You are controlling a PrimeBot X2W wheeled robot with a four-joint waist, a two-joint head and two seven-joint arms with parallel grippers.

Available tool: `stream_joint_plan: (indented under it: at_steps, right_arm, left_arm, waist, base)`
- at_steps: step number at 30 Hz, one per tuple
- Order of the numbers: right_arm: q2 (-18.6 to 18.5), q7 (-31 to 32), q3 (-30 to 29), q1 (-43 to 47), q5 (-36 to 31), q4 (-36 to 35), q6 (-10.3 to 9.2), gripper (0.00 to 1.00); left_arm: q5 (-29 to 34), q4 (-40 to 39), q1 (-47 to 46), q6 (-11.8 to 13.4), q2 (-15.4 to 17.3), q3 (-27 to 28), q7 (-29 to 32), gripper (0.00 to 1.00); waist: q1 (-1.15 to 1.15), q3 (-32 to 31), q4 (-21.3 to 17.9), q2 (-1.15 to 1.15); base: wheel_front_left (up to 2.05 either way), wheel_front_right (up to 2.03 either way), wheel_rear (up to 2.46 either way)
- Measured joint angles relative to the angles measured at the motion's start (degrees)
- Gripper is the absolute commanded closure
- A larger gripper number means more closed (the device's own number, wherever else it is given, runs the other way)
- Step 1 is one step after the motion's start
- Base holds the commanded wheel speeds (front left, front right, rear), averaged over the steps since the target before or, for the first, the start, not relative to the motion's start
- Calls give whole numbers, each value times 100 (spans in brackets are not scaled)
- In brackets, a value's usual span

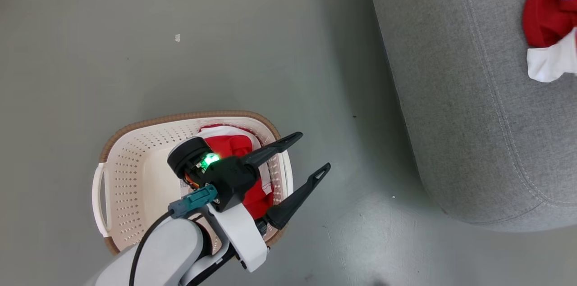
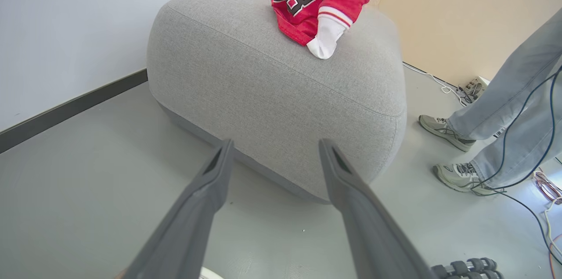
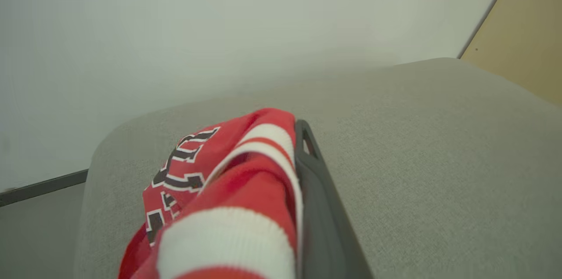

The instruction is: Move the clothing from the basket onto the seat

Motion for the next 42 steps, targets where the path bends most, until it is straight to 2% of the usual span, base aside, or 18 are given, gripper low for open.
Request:
stream_joint_plan:
  at_steps: [12, 13, 15, 17, 18, 19, 27, 42]
  right_arm:
    - [347, 872, 226, 74, 179, 656, 1, 100]
    - [396, 992, 249, 95, 204, 703, 1, 92]
    - [408, 1194, 294, 105, 330, 862, 1, 62]
    - [319, 1344, 371, 94, 476, 933, 1, 43]
    - [258, 1401, 411, 88, 530, 943, 0, 8]
    - [220, 1425, 444, 86, 550, 942, 0, 0]
    - [259, 1538, 722, 102, 610, 811, 0, 0]
    - [292, 2241, 1194, 598, 1016, 612, 0, 0]
  left_arm:
    - [-3, 162, -6, -1, 36, -9, -109, 0]
    - [-4, 171, -6, -1, 38, -11, -111, 0]
    - [-11, 191, -6, -1, 36, -21, -152, 0]
    - [-13, 201, -6, -1, 25, -29, -175, 0]
    - [-13, 213, -6, -1, 23, -32, -179, 0]
    - [-20, 235, -6, -1, 21, -34, -201, 0]
    - [-82, 397, -6, -1, 16, -41, -339, 0]
    - [-223, 694, 29, -2, -1, -78, -564, 0]
  waist:
    - [0, -68, -32, 0]
    - [0, -86, -38, 0]
    - [0, -125, -47, 0]
    - [0, -163, -53, 0]
    - [0, -181, -55, 0]
    - [0, -201, -57, 0]
    - [0, -417, -104, 0]
    - [0, -988, -287, 0]
  base:
    - [0, 0, 0]
    - [0, 0, 0]
    - [0, 0, 0]
    - [0, 0, 0]
    - [0, 0, 0]
    - [0, 0, 0]
    - [0, 0, 0]
    - [0, 0, 0]
